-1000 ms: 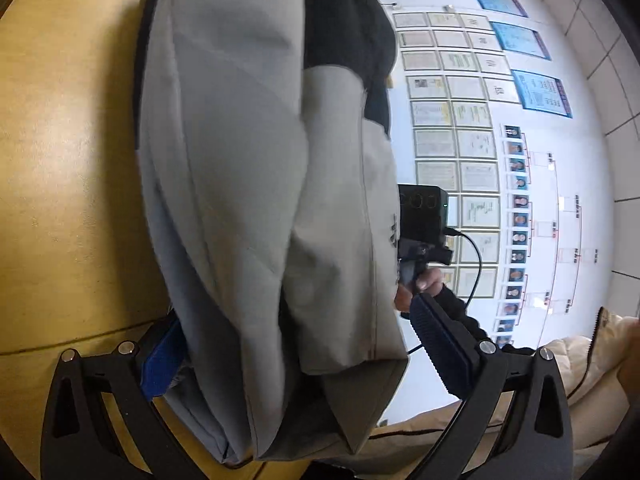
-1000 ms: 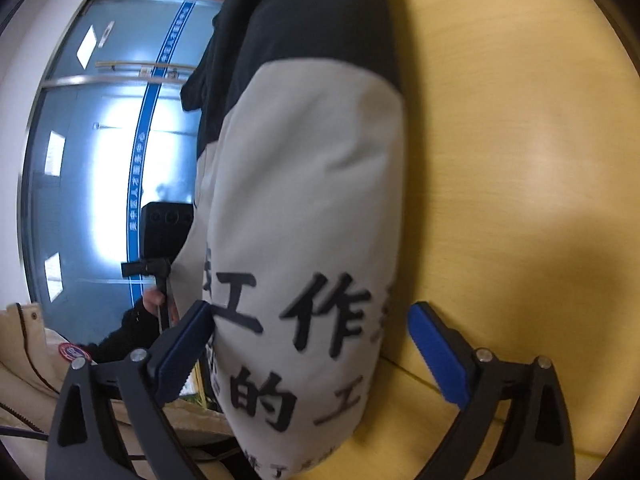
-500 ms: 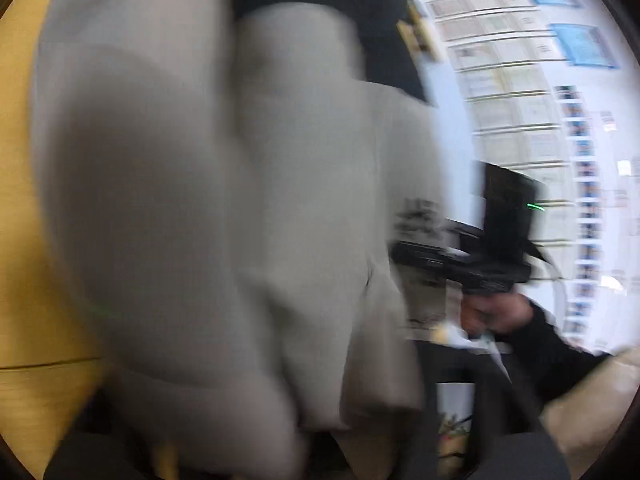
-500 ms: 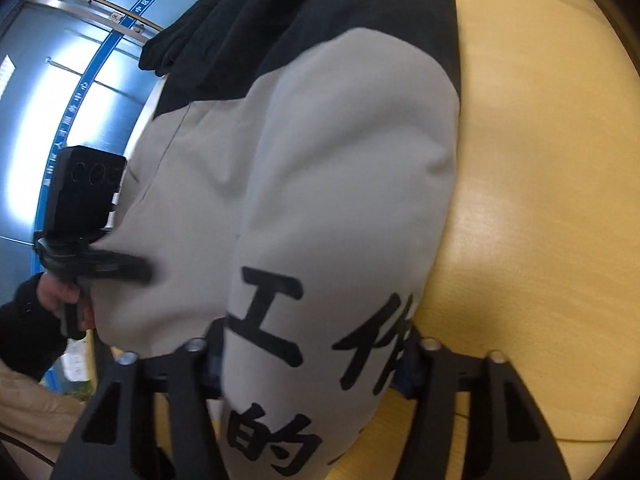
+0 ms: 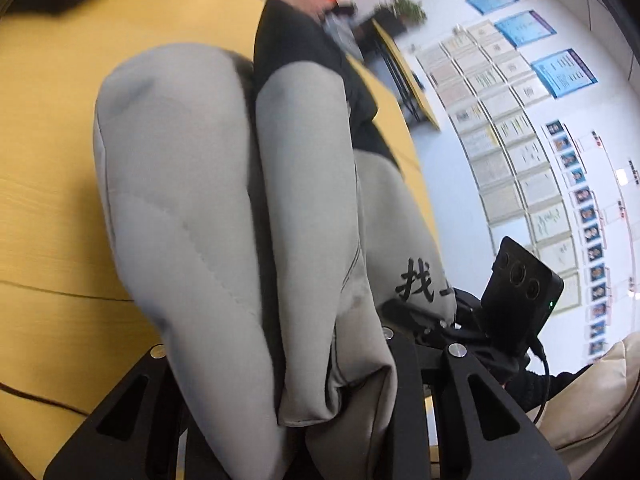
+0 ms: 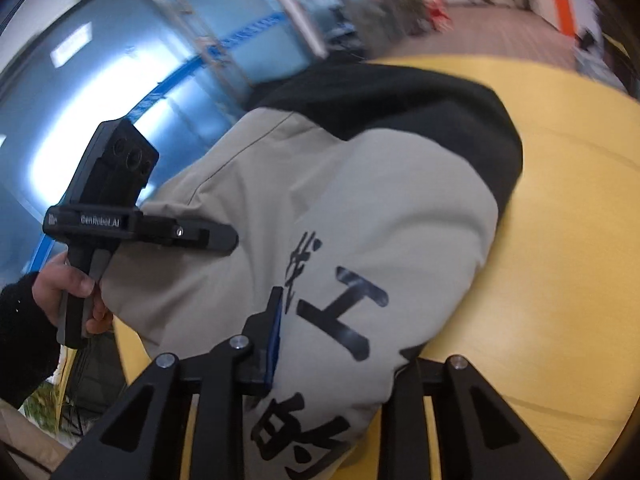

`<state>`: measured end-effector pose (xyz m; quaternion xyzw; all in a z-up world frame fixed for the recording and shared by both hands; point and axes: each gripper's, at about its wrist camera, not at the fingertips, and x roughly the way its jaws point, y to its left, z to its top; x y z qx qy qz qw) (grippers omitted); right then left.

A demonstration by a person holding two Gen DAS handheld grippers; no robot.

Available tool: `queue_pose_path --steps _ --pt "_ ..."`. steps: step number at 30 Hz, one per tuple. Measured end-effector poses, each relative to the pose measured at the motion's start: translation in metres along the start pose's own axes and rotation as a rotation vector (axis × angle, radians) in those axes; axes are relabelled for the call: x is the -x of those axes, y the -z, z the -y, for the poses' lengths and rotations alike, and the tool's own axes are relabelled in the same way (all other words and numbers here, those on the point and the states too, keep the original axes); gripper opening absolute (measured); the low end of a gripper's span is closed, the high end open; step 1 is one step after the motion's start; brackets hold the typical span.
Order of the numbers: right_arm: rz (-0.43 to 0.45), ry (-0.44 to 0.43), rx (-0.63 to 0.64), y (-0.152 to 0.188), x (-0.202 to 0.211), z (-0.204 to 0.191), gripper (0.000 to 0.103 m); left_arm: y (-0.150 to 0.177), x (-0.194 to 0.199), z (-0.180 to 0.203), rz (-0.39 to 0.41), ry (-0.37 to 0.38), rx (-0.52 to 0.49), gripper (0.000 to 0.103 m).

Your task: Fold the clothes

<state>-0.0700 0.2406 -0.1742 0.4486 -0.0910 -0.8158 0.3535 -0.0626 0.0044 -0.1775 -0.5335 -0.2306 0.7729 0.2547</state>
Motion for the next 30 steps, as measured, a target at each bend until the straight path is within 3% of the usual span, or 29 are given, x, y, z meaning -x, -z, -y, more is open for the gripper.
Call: queue_pose_path --steps 6,10,13,16,17,19,21,28,30 --pt "0.127 -0.09 0.13 -0.049 -0.022 -0.11 0.025 -0.031 0.151 -0.054 0.18 -0.124 -0.063 0.028" --pt "0.138 -0.149 0.096 -0.078 -0.096 -0.156 0.026 -0.069 0.21 -0.161 0.197 -0.195 -0.066 0.036" --pt "0.052 -0.161 0.015 -0.079 -0.179 -0.167 0.027 -0.084 0.209 -0.277 0.136 -0.249 0.01 0.041" --pt "-0.117 -0.098 -0.065 -0.052 -0.268 -0.164 0.028 -0.058 0.158 -0.388 -0.036 -0.31 0.154 0.042" --pt "-0.18 -0.062 -0.084 -0.038 -0.294 -0.164 0.03 -0.046 0.142 -0.408 -0.08 -0.346 0.18 0.054" --pt "-0.207 -0.042 -0.108 -0.029 -0.306 -0.16 0.031 -0.031 0.14 -0.418 -0.023 -0.318 0.109 0.06" --pt "-0.199 -0.039 -0.128 -0.027 -0.303 -0.154 0.031 -0.027 0.146 -0.424 0.008 -0.279 0.105 0.064" --pt "-0.185 -0.034 -0.189 -0.027 -0.3 -0.141 0.037 -0.035 0.151 -0.43 -0.005 -0.299 0.066 0.074" --pt "-0.178 -0.041 -0.221 -0.027 -0.3 -0.134 0.038 -0.041 0.149 -0.427 0.0 -0.323 0.034 0.082"
